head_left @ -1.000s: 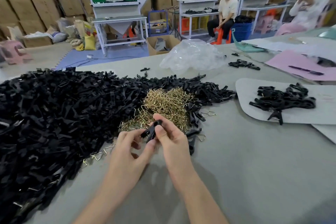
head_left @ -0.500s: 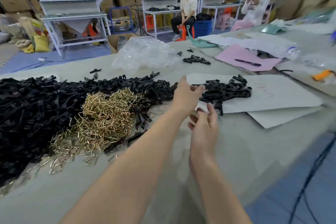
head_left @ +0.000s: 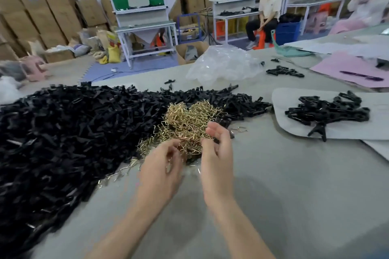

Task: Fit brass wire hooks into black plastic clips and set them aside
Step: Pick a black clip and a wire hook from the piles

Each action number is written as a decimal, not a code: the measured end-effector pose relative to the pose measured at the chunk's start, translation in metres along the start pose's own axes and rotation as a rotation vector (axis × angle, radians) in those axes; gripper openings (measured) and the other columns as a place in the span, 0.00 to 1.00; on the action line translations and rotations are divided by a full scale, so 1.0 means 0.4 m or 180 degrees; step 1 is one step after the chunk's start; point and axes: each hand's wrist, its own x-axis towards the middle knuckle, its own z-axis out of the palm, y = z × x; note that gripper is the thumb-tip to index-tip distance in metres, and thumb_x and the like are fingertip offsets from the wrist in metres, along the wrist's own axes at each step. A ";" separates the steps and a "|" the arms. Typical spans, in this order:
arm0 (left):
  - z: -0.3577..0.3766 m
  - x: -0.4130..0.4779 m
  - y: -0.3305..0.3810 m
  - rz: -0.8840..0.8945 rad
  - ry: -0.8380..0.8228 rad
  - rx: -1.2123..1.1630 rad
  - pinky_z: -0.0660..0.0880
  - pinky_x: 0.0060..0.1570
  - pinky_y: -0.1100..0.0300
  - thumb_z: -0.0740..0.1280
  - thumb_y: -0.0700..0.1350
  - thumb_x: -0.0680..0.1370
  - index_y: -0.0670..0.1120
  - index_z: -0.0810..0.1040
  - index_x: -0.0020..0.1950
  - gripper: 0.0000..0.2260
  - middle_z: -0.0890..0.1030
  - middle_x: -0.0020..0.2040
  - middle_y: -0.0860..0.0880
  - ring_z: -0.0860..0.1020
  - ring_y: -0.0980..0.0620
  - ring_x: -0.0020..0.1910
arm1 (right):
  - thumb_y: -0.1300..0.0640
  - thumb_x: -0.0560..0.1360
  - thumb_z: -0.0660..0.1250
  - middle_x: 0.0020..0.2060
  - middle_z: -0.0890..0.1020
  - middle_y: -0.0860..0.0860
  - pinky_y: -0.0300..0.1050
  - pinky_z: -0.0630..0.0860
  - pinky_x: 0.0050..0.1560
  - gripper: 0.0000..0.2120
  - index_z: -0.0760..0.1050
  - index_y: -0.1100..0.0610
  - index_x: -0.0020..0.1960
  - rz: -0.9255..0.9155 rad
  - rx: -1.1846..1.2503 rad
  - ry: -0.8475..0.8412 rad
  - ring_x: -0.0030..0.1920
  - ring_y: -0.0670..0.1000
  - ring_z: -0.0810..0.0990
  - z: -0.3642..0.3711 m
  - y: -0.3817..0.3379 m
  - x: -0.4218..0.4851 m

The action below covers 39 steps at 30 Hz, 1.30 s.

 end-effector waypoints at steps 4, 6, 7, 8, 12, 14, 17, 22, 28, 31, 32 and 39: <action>-0.135 -0.065 -0.141 -0.0280 0.0373 0.1142 0.70 0.54 0.53 0.69 0.39 0.77 0.47 0.78 0.62 0.13 0.80 0.52 0.52 0.77 0.46 0.51 | 0.59 0.81 0.59 0.59 0.75 0.35 0.39 0.72 0.53 0.18 0.71 0.38 0.62 -0.0031 -0.0368 -0.0559 0.48 0.40 0.76 0.128 0.034 -0.049; -0.165 -0.074 -0.172 -0.0502 0.0479 0.1530 0.72 0.53 0.48 0.72 0.39 0.75 0.44 0.79 0.61 0.15 0.81 0.53 0.47 0.77 0.42 0.52 | 0.61 0.81 0.59 0.58 0.75 0.36 0.38 0.71 0.56 0.18 0.72 0.40 0.62 -0.0057 -0.0502 -0.0750 0.52 0.39 0.76 0.179 0.052 -0.059; -0.170 -0.073 -0.181 -0.0595 0.0532 0.1726 0.72 0.53 0.46 0.73 0.39 0.74 0.43 0.79 0.62 0.16 0.80 0.55 0.45 0.77 0.40 0.53 | 0.62 0.81 0.59 0.58 0.75 0.38 0.40 0.72 0.57 0.18 0.72 0.41 0.61 -0.0061 -0.0592 -0.0848 0.53 0.40 0.76 0.200 0.061 -0.062; -0.171 -0.067 -0.186 -0.0664 0.0578 0.1910 0.72 0.53 0.44 0.73 0.40 0.73 0.43 0.79 0.62 0.18 0.79 0.58 0.42 0.77 0.38 0.55 | 0.62 0.81 0.59 0.59 0.75 0.39 0.41 0.73 0.58 0.18 0.72 0.40 0.61 -0.0068 -0.0702 -0.0949 0.53 0.40 0.76 0.216 0.070 -0.065; -0.177 -0.033 -0.203 -0.0790 0.0711 0.2332 0.71 0.56 0.42 0.72 0.44 0.74 0.44 0.78 0.65 0.19 0.77 0.63 0.39 0.76 0.37 0.60 | 0.63 0.81 0.59 0.57 0.76 0.37 0.36 0.74 0.55 0.20 0.73 0.38 0.58 -0.0122 -0.0980 -0.1141 0.55 0.38 0.77 0.233 0.101 -0.058; -0.185 -0.023 -0.223 -0.0765 0.0660 0.2425 0.71 0.55 0.43 0.73 0.44 0.74 0.44 0.80 0.62 0.17 0.80 0.58 0.41 0.77 0.38 0.57 | 0.62 0.81 0.59 0.52 0.79 0.36 0.39 0.75 0.48 0.19 0.75 0.38 0.56 0.0044 -0.0883 -0.1116 0.50 0.40 0.81 0.223 0.109 -0.043; -0.192 -0.017 -0.248 -0.0730 0.0525 0.2500 0.71 0.51 0.44 0.73 0.46 0.75 0.44 0.82 0.59 0.14 0.82 0.54 0.43 0.77 0.38 0.52 | 0.63 0.81 0.59 0.47 0.81 0.40 0.39 0.76 0.43 0.17 0.78 0.41 0.54 0.0221 -0.0649 -0.0972 0.41 0.41 0.82 0.214 0.115 -0.021; -0.200 -0.015 -0.253 -0.0622 0.0397 0.2267 0.74 0.49 0.45 0.71 0.42 0.77 0.43 0.82 0.59 0.11 0.81 0.52 0.42 0.77 0.39 0.49 | 0.64 0.81 0.59 0.44 0.81 0.43 0.37 0.76 0.43 0.16 0.79 0.45 0.52 0.0238 -0.0578 -0.0983 0.38 0.40 0.80 0.218 0.121 -0.018; -0.225 -0.020 -0.237 -0.0273 0.0581 0.2124 0.79 0.49 0.49 0.73 0.33 0.74 0.40 0.83 0.54 0.10 0.83 0.49 0.44 0.78 0.41 0.47 | 0.63 0.81 0.60 0.46 0.81 0.40 0.36 0.74 0.42 0.17 0.79 0.41 0.52 0.0132 -0.0769 -0.1124 0.41 0.42 0.81 0.221 0.131 -0.026; -0.238 -0.018 -0.213 -0.0559 0.0807 0.1302 0.70 0.57 0.63 0.65 0.38 0.81 0.42 0.81 0.60 0.10 0.81 0.55 0.49 0.75 0.48 0.55 | 0.64 0.81 0.60 0.45 0.82 0.41 0.39 0.75 0.43 0.18 0.80 0.42 0.51 0.0147 -0.0633 -0.1147 0.41 0.42 0.81 0.216 0.126 -0.027; -0.242 -0.017 -0.205 -0.0686 0.0919 0.0907 0.67 0.58 0.68 0.63 0.41 0.82 0.45 0.80 0.61 0.10 0.80 0.55 0.52 0.73 0.52 0.55 | 0.64 0.81 0.60 0.45 0.82 0.41 0.40 0.77 0.44 0.18 0.80 0.43 0.52 0.0151 -0.0576 -0.1182 0.41 0.43 0.82 0.216 0.124 -0.027; -0.219 -0.014 -0.131 -0.1591 0.0876 -0.2029 0.79 0.51 0.64 0.67 0.43 0.81 0.55 0.83 0.55 0.09 0.86 0.49 0.58 0.83 0.58 0.50 | 0.60 0.82 0.65 0.53 0.86 0.49 0.43 0.82 0.48 0.12 0.79 0.48 0.61 0.0515 0.0045 -0.1886 0.49 0.49 0.85 0.229 0.119 -0.033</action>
